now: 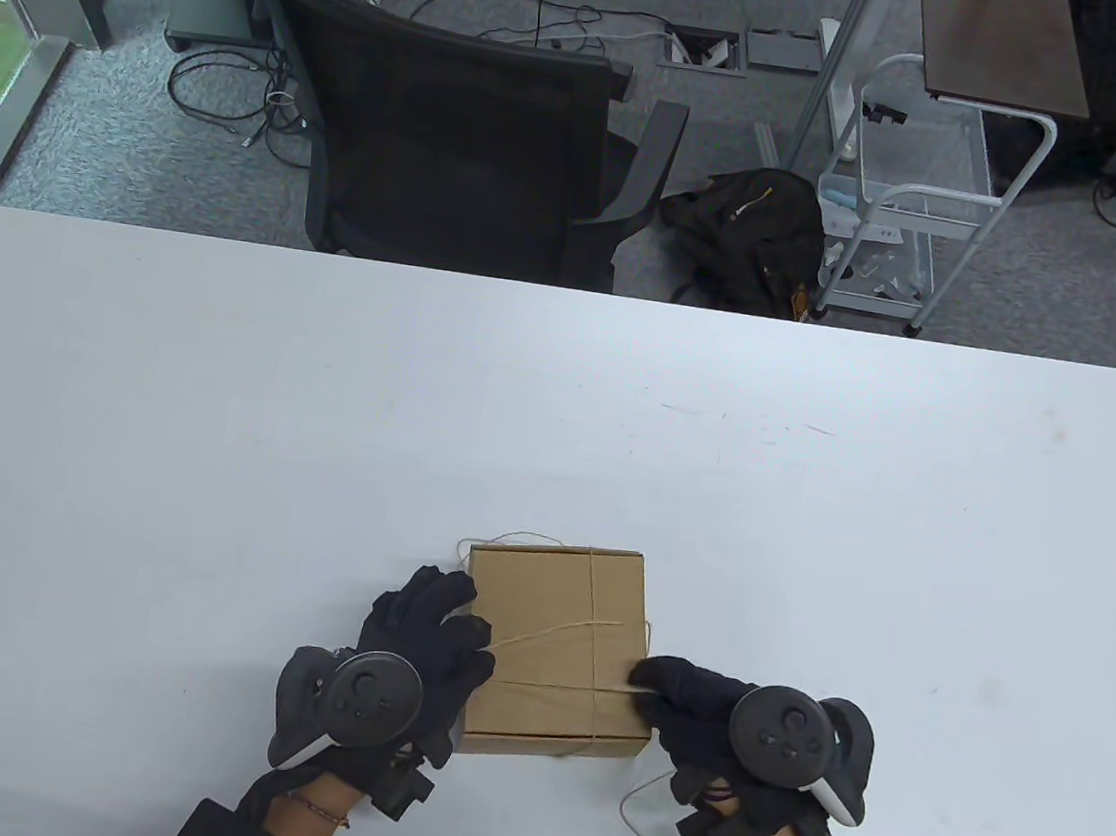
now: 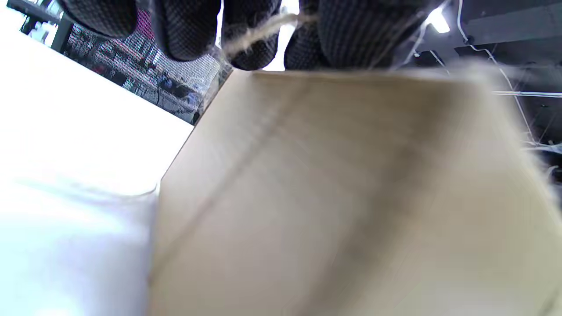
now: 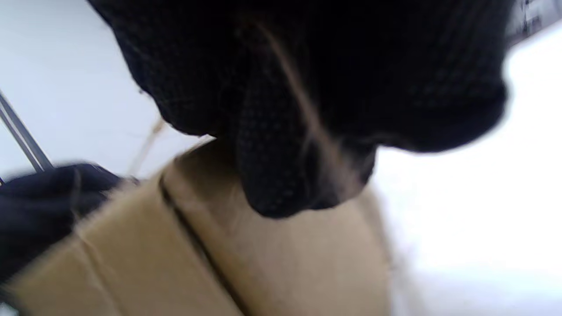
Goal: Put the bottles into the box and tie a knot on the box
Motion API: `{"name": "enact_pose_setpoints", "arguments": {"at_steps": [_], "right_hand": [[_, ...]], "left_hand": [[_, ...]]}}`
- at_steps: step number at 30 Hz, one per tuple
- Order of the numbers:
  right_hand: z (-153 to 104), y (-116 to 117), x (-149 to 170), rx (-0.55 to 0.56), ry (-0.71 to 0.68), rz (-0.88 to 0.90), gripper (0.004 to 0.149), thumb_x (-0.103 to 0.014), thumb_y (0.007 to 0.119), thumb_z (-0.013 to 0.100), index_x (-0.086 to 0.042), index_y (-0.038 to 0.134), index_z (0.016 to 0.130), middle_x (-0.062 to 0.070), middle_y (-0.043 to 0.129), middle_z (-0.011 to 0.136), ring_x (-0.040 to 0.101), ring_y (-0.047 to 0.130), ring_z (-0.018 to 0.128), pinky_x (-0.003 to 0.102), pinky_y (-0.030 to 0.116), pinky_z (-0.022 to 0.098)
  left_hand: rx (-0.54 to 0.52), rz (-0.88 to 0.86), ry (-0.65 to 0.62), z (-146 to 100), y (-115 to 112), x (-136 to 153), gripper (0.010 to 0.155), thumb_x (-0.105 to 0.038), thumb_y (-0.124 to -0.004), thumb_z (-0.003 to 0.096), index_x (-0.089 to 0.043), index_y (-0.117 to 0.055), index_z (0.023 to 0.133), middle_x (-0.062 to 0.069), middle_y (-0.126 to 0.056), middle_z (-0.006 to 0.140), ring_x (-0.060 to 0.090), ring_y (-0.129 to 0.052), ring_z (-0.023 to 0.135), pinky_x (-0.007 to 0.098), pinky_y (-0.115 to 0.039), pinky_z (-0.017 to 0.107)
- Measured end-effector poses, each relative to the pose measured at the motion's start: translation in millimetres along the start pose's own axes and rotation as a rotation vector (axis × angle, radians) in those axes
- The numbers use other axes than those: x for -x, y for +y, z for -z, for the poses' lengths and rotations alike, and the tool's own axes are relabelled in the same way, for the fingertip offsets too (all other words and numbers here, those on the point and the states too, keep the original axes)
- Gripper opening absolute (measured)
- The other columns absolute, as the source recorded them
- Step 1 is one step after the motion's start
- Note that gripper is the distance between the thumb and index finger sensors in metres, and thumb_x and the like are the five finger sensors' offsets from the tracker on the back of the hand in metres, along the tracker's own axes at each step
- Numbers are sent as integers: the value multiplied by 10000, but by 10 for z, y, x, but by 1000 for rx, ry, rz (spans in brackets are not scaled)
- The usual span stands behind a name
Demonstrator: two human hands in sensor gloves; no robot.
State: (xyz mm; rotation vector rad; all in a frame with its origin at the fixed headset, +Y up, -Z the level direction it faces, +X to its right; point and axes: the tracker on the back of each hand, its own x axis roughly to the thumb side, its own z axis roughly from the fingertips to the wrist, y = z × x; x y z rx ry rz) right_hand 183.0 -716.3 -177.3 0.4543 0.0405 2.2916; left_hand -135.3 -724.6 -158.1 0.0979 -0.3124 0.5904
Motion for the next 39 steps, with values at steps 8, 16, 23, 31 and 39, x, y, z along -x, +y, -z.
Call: {"name": "enact_pose_setpoints", "arguments": {"at_steps": [8, 16, 23, 31, 39], "right_hand": [[-36, -115, 467, 269, 133, 437, 440, -302, 879, 446, -50, 911, 806, 121, 1038, 526, 236, 1052, 285, 398, 930, 204], [-78, -180, 174, 385, -9, -204, 582, -210, 756, 490, -138, 642, 1056, 355, 386, 1083, 652, 367, 885, 738, 444, 620], [-24, 315, -351, -26, -322, -176, 719, -384, 696, 513, -72, 466, 1119, 262, 238, 1158, 532, 81, 967, 720, 135, 647], [77, 672, -304, -225, -299, -244, 885, -551, 631, 490, -98, 163, 1090, 223, 124, 1144, 449, 9, 975, 668, 47, 636], [75, 666, -263, -206, -310, -228, 800, -545, 645, 488, -273, 193, 1090, 242, 206, 1156, 474, 88, 998, 682, 82, 643]], "left_hand": [[3, -23, 1, 24, -11, 66, 451, -398, -850, 501, -189, -840, 900, 246, -726, 1146, 577, -730, 1018, 755, -608, 669], [-6, 17, 7, 29, -29, 17, 453, -406, -836, 507, -177, -831, 897, 244, -730, 1137, 575, -732, 1012, 762, -580, 674], [-11, 47, 0, 15, -36, -23, 460, -409, -838, 506, -161, -832, 893, 245, -742, 1125, 576, -743, 1001, 764, -574, 670], [-49, 6, -32, -17, 52, -40, 465, -405, -859, 497, -152, -854, 886, 214, -757, 1123, 556, -740, 1014, 772, -559, 674], [110, -136, -267, -13, 230, -44, 467, -387, -941, 442, -201, -941, 870, 166, -736, 1175, 555, -604, 1108, 841, -449, 685]]}}
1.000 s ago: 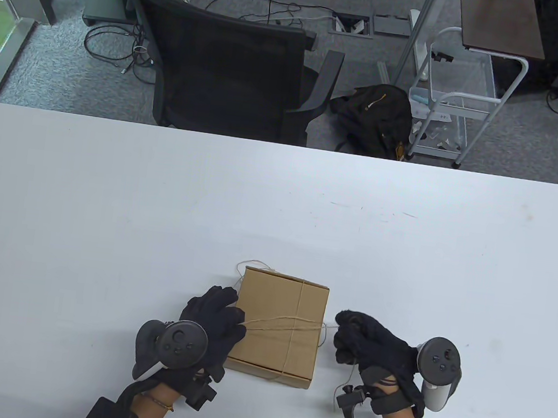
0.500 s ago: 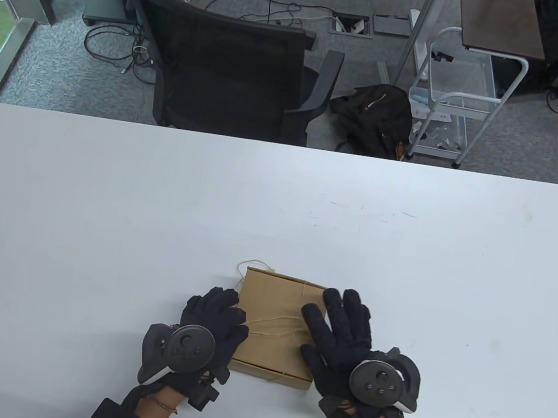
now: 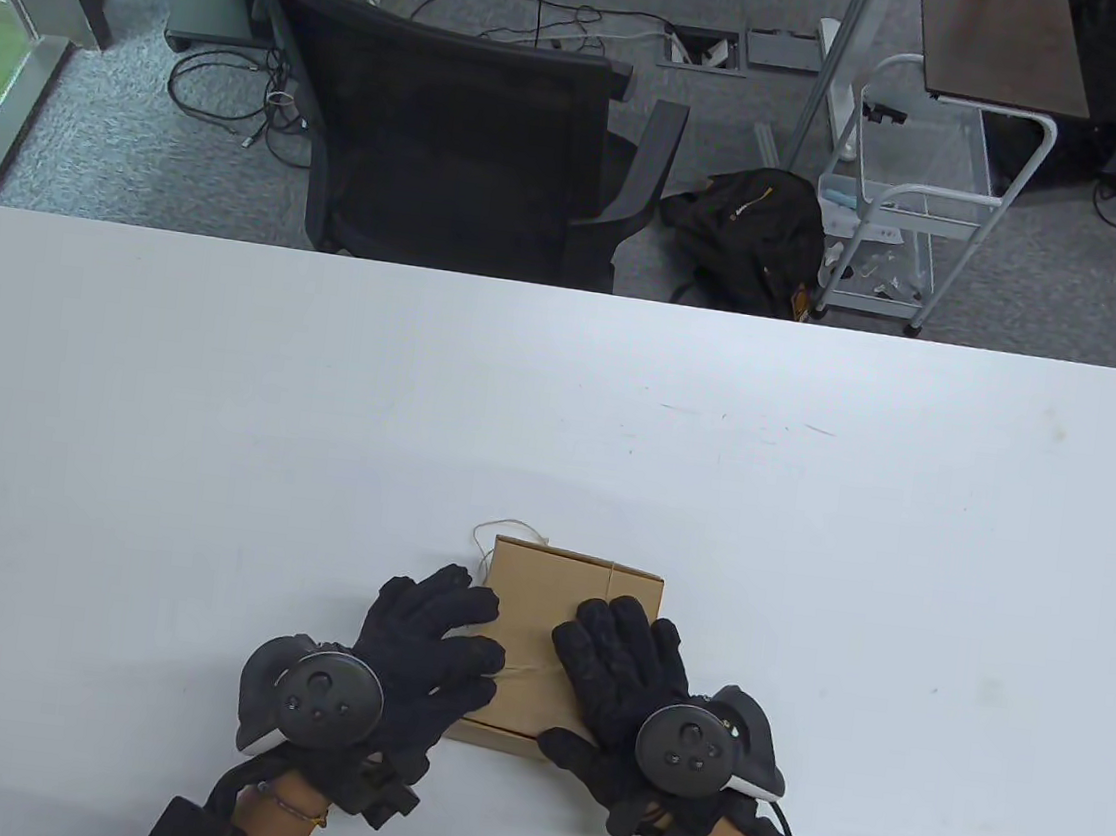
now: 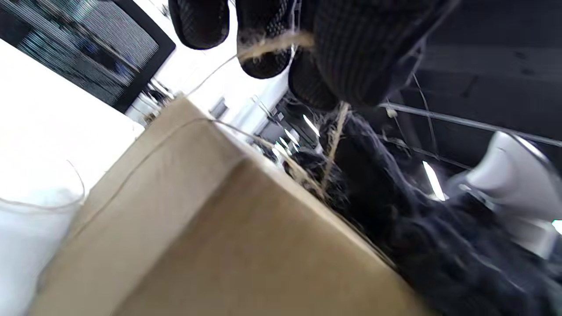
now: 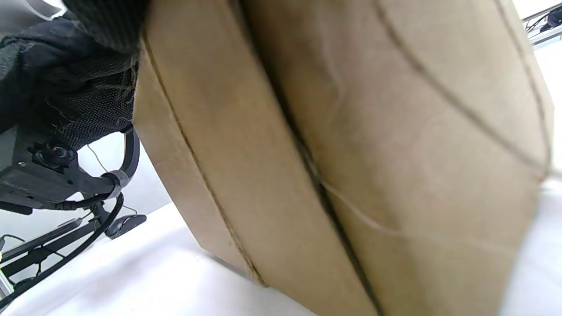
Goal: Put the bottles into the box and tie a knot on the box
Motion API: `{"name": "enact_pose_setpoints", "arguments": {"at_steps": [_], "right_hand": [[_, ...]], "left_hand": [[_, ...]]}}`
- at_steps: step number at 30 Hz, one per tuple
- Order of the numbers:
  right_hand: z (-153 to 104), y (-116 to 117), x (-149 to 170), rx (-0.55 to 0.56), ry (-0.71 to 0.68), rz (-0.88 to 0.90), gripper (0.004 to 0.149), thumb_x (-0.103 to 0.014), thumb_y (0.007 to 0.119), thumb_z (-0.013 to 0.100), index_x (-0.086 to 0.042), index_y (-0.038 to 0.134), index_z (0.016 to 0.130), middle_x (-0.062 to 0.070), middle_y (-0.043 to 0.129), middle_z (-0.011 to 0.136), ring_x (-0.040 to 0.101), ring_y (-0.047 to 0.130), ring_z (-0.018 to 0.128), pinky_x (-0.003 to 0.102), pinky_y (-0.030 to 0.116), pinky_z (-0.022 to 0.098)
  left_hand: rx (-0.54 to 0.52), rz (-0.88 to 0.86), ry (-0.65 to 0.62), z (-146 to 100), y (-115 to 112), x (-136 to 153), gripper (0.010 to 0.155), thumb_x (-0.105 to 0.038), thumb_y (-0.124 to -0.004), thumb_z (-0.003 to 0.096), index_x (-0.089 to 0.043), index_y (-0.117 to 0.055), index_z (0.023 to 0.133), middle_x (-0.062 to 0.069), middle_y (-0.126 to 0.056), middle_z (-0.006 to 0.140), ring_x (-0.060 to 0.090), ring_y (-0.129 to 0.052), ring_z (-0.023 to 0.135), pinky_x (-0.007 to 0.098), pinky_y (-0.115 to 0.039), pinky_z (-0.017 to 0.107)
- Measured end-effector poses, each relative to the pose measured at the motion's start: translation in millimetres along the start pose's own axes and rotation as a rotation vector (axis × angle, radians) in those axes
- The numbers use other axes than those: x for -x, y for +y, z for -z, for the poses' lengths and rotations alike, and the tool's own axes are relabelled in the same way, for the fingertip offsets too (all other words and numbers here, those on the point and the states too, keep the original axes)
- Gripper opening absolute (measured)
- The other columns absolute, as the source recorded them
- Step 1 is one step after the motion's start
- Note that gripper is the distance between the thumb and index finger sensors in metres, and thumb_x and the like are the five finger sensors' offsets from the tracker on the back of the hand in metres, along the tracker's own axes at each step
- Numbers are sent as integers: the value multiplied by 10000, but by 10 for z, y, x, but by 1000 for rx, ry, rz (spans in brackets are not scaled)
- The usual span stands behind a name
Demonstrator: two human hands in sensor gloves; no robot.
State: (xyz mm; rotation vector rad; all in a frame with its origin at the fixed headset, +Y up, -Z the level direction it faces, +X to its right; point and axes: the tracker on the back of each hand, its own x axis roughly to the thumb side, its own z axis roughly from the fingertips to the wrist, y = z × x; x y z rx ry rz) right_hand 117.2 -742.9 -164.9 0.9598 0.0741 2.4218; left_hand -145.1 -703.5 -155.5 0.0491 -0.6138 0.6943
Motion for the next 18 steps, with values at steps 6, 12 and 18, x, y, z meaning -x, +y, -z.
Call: {"name": "enact_pose_setpoints", "arguments": {"at_steps": [6, 12, 18], "right_hand": [[-5, -4, 26, -10, -23, 25, 668, -535, 647, 477, -323, 547, 1103, 216, 226, 1161, 471, 85, 998, 685, 76, 641], [-5, -2, 30, -20, -28, 28, 660, -534, 649, 478, -321, 565, 1097, 199, 227, 1166, 463, 82, 1002, 683, 70, 639], [-4, 0, 22, -46, -52, 30, 652, -533, 655, 477, -326, 576, 1090, 186, 236, 1170, 458, 87, 1005, 679, 71, 642]], "left_hand": [[124, 62, 0, 10, -14, 52, 490, -443, -970, 405, -242, -963, 851, 180, -669, 1225, 578, -514, 1136, 864, -386, 679], [-106, -29, 105, -56, 96, 187, 569, -595, -865, 428, -129, -1019, 716, 222, -727, 1171, 597, -550, 1101, 856, -396, 667], [-145, 248, 167, -29, -4, 46, 617, -536, -938, 412, -168, -869, 903, 212, -649, 1189, 580, -569, 1094, 824, -463, 678]]}}
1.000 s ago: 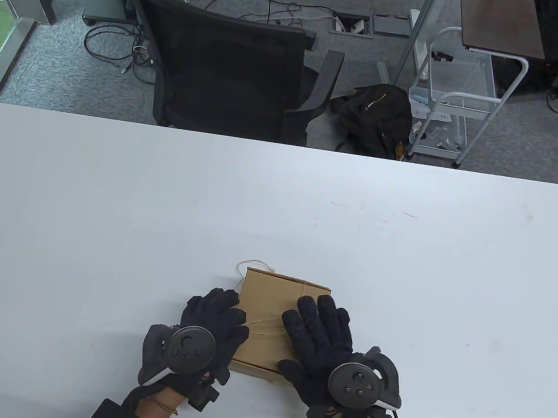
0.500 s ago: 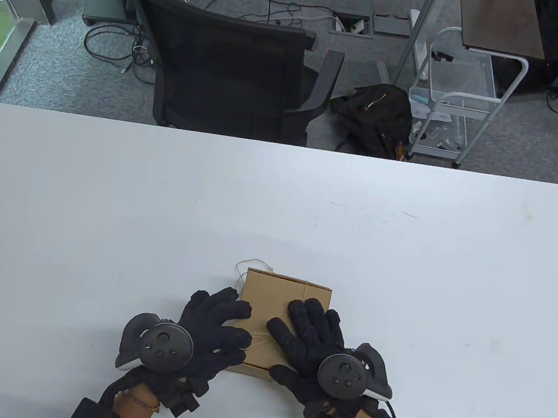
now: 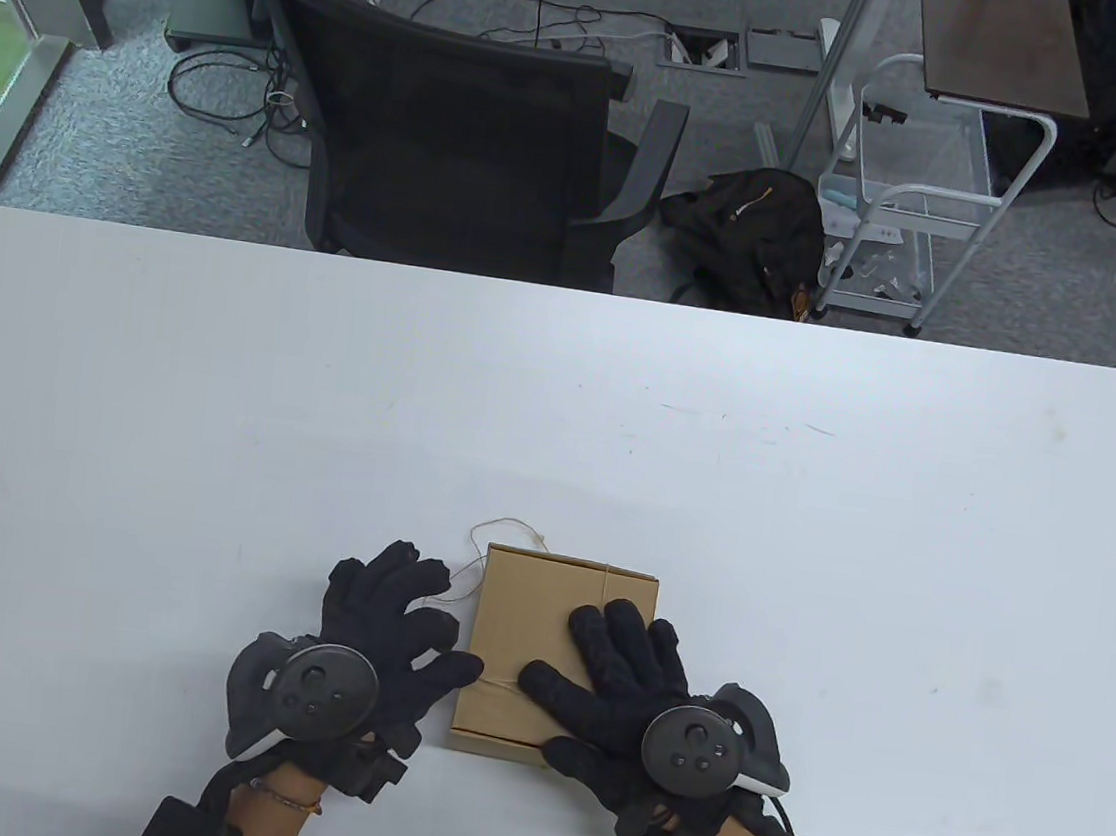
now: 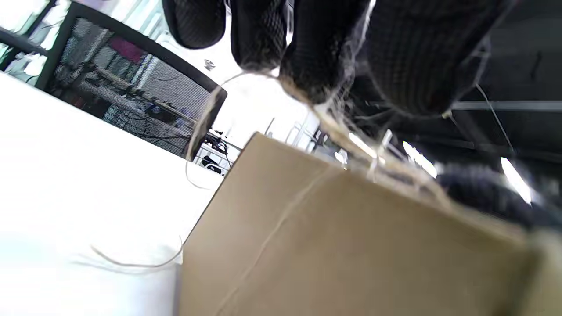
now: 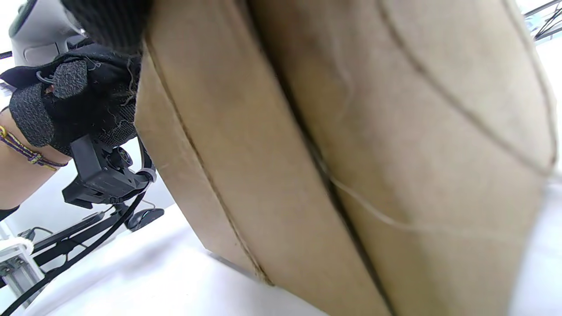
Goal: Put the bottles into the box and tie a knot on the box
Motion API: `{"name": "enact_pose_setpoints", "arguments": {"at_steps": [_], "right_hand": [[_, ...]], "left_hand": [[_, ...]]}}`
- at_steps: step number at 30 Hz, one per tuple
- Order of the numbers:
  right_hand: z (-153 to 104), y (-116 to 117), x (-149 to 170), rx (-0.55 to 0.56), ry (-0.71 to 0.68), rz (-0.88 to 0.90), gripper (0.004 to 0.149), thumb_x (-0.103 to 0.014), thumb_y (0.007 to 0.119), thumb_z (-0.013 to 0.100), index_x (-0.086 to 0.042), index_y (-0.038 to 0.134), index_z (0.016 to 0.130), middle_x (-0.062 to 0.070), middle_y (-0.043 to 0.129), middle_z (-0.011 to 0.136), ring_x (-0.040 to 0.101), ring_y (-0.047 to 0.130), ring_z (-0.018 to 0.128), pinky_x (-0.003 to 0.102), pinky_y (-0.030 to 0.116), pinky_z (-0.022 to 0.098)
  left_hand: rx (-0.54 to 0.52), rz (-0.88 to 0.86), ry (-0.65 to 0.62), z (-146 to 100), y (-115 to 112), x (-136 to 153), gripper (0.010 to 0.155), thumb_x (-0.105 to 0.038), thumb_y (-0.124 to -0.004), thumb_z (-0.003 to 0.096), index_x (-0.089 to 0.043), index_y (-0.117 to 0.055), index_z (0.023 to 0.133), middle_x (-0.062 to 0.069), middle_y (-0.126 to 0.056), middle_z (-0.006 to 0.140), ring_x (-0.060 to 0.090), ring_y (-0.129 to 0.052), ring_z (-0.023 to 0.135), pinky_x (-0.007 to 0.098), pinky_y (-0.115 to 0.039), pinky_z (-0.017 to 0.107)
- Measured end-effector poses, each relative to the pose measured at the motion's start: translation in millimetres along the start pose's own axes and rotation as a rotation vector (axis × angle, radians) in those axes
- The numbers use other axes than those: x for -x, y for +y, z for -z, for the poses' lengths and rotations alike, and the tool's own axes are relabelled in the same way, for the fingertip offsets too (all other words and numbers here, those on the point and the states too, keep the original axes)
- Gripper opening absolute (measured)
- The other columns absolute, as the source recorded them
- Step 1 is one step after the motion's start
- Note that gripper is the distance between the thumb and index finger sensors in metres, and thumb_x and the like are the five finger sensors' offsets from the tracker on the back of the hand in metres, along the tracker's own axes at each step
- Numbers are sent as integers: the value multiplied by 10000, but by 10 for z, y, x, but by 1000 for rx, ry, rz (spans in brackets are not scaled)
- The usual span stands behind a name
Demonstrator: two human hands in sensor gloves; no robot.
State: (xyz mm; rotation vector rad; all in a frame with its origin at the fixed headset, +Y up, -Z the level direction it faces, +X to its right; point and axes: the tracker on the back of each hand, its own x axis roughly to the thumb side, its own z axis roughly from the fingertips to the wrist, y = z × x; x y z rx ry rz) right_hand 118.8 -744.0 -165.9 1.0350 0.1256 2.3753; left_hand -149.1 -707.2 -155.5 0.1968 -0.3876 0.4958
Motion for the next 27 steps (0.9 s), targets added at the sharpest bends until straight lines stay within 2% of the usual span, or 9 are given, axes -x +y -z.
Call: {"name": "enact_pose_setpoints", "arguments": {"at_steps": [2, 4, 9, 10, 16, 18, 21, 23, 27], "right_hand": [[-2, 1, -4, -10, -6, -2, 650, -534, 660, 476, -329, 581, 1087, 181, 243, 1171, 456, 92, 1007, 676, 76, 645], [-8, 1, -7, -29, -21, -5, 648, -534, 662, 475, -331, 580, 1086, 178, 240, 1172, 457, 91, 1007, 677, 76, 646], [-16, 6, -13, -35, -31, -4, 646, -535, 663, 476, -335, 582, 1084, 172, 245, 1174, 456, 93, 1009, 675, 78, 648], [-15, 6, -15, -32, -31, -5, 648, -536, 664, 475, -332, 582, 1085, 175, 248, 1173, 456, 95, 1009, 675, 80, 649], [-15, 22, -38, 14, -63, 16, 748, -523, 705, 468, -372, 331, 1097, 208, 291, 1175, 479, 127, 1013, 691, 89, 646], [-23, 22, -54, 15, -88, 0, 730, -517, 711, 465, -400, 361, 1095, 202, 300, 1181, 508, 136, 1011, 717, 96, 640], [-29, 11, -62, 33, -116, -5, 672, -514, 725, 458, -380, 519, 1084, 201, 341, 1182, 549, 172, 1005, 752, 125, 629], [-26, 13, -63, 9, -110, -10, 641, -523, 720, 456, -333, 634, 1062, 196, 373, 1183, 558, 166, 1001, 761, 123, 624], [-17, 5, -69, 6, -110, -20, 626, -527, 701, 463, -320, 675, 1053, 181, 386, 1185, 550, 177, 1004, 756, 132, 628]], "left_hand": [[41, -51, -62, 13, -78, -102, 659, -523, -937, 416, -201, -823, 979, 216, -606, 1215, 571, -542, 1111, 822, -444, 690], [27, -50, -62, 31, -101, -175, 628, -491, -929, 430, -212, -828, 983, 214, -622, 1208, 570, -551, 1106, 824, -437, 687], [122, 3, -84, 51, -212, -218, 593, -470, -945, 419, -202, -882, 945, 204, -662, 1203, 581, -557, 1105, 835, -427, 678], [116, -30, -63, 58, -204, -217, 595, -459, -952, 418, -184, -886, 941, 215, -656, 1204, 592, -553, 1101, 838, -431, 674], [133, 30, -78, 55, -230, -328, 468, -321, -924, 450, -118, -904, 871, 190, -716, 1165, 571, -581, 1100, 835, -444, 683], [152, 76, -85, 51, -273, -368, 471, -309, -867, 473, -94, -851, 892, 196, -721, 1138, 559, -619, 1079, 826, -468, 682], [175, 149, -86, 55, -313, -416, 471, -300, -794, 489, -101, -787, 916, 201, -687, 1135, 544, -621, 1070, 801, -500, 693], [153, 116, -91, 49, -315, -402, 468, -290, -774, 488, -103, -769, 917, 213, -696, 1124, 544, -626, 1063, 797, -508, 694], [121, 4, -96, 39, -239, -352, 460, -294, -743, 500, -149, -720, 936, 211, -797, 1083, 535, -694, 1044, 825, -486, 682]]}}
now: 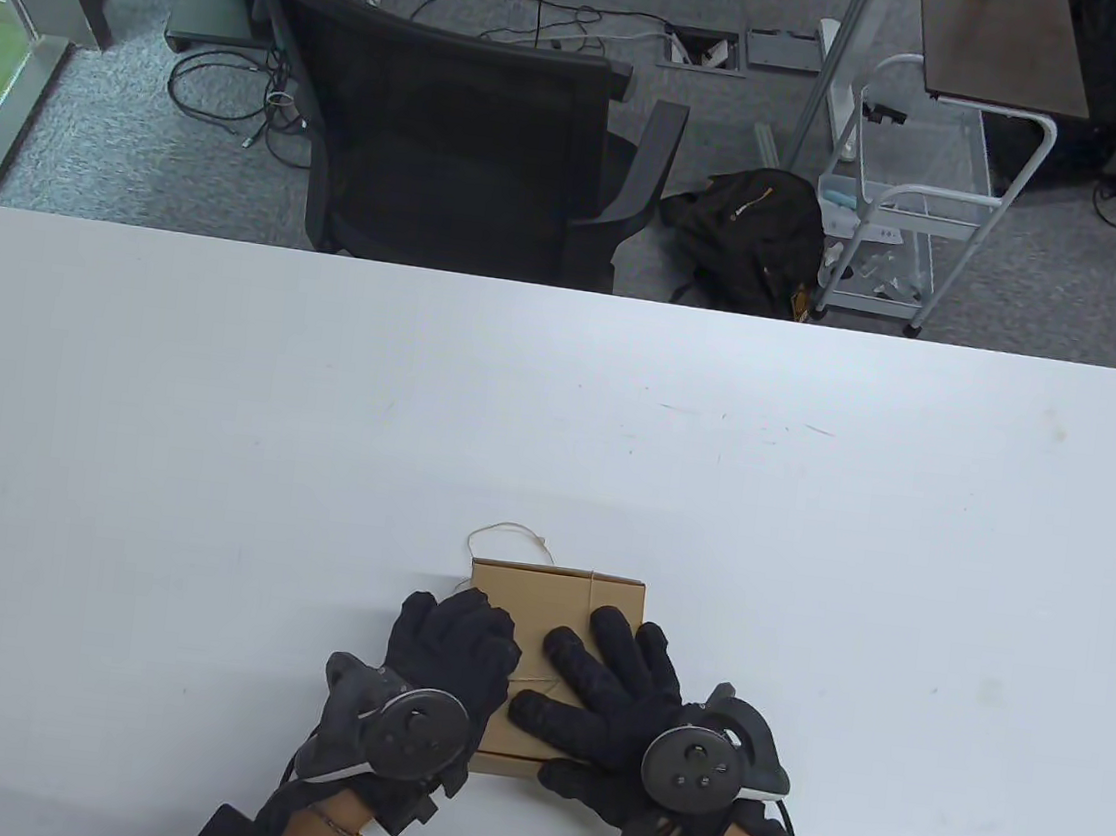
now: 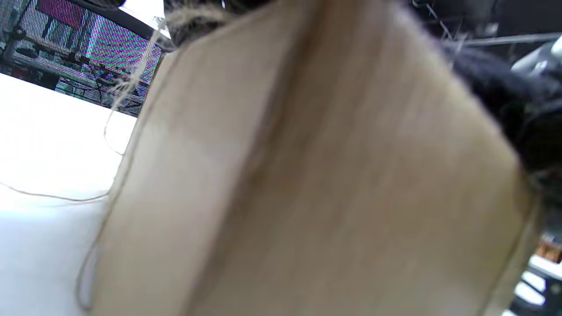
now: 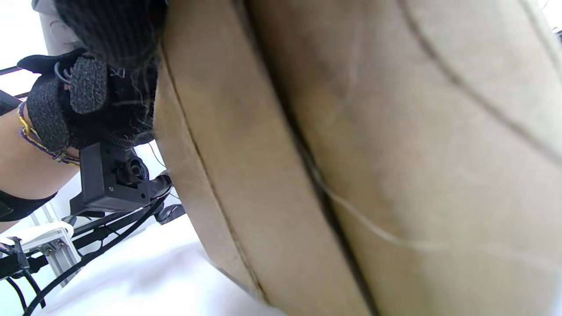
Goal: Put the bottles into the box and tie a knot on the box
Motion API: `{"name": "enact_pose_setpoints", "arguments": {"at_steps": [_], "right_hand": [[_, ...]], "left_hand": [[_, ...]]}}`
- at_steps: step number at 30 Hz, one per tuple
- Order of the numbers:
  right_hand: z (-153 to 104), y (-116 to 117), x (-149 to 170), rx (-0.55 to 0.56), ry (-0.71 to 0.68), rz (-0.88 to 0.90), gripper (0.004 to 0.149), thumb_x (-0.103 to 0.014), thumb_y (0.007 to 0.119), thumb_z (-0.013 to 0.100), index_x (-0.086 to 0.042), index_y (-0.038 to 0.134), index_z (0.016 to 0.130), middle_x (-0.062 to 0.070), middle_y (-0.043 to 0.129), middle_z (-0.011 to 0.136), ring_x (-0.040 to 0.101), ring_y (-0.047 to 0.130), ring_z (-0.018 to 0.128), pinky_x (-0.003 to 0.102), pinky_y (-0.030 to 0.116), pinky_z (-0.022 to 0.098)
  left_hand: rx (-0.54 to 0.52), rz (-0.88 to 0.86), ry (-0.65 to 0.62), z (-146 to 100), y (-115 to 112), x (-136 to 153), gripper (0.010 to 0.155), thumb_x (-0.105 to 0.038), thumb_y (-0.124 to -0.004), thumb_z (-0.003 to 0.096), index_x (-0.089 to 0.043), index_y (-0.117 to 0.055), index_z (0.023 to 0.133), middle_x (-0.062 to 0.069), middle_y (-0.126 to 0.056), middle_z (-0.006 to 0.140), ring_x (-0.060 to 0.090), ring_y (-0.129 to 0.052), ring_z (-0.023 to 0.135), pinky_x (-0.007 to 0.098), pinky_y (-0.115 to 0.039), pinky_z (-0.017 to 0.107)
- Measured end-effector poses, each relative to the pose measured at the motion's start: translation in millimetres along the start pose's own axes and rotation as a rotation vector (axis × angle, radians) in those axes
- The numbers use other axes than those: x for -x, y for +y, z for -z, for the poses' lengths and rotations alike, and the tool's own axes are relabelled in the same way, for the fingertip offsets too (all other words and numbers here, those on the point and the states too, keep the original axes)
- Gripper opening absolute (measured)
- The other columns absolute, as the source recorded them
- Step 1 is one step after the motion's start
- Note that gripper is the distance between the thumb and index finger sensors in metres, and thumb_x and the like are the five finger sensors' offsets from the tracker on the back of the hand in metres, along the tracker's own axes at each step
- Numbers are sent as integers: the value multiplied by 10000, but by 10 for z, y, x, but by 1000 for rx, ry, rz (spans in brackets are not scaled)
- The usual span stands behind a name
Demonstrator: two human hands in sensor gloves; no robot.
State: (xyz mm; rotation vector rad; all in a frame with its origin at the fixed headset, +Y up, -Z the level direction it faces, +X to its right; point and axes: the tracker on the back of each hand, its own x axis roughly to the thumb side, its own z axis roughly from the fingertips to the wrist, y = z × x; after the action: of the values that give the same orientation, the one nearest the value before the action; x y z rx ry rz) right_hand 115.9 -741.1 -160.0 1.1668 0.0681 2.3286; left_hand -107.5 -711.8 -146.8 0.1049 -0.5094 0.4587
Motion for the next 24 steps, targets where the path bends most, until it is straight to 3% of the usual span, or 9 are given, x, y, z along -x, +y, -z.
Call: {"name": "enact_pose_setpoints", "arguments": {"at_steps": [7, 12, 16, 21, 24], "right_hand": [[36, -10, -63, 18, 38, -78, 655, -543, 687, 470, -279, 659, 1068, 139, 457, 1181, 543, 257, 1015, 750, 183, 644], [31, -24, -60, 35, 53, -99, 684, -558, 686, 469, -247, 648, 1076, 112, 488, 1175, 525, 308, 1021, 743, 224, 653], [36, -20, -62, 43, 74, -115, 716, -563, 674, 474, -192, 625, 1085, 93, 493, 1173, 515, 328, 1022, 743, 238, 656], [31, 0, -61, 45, 71, -98, 724, -554, 668, 479, -172, 601, 1091, 106, 466, 1175, 524, 298, 1019, 748, 215, 649], [0, -7, -28, 86, 41, -56, 675, -528, 701, 481, -261, 564, 1085, 158, 487, 1170, 546, 312, 1009, 758, 221, 640]], "left_hand": [[-62, -62, 19, -23, 40, 35, 460, -285, -778, 497, -167, -708, 936, 73, -972, 843, 388, -845, 952, 820, -501, 675], [-88, -212, 11, -35, 52, 103, 605, -263, -794, 505, -139, -608, 1067, 52, -956, 863, 388, -841, 946, 827, -470, 676], [-46, -302, -6, -42, 79, 155, 612, -259, -811, 493, -127, -654, 1070, 58, -976, 869, 402, -816, 963, 852, -426, 662], [-26, -192, -7, -55, 50, 121, 603, -294, -856, 483, -155, -722, 1054, 63, -969, 939, 407, -775, 1011, 859, -400, 657], [-24, -143, -8, -59, 42, 109, 584, -298, -861, 482, -182, -751, 1044, 78, -925, 996, 421, -750, 1024, 857, -405, 661]]}}
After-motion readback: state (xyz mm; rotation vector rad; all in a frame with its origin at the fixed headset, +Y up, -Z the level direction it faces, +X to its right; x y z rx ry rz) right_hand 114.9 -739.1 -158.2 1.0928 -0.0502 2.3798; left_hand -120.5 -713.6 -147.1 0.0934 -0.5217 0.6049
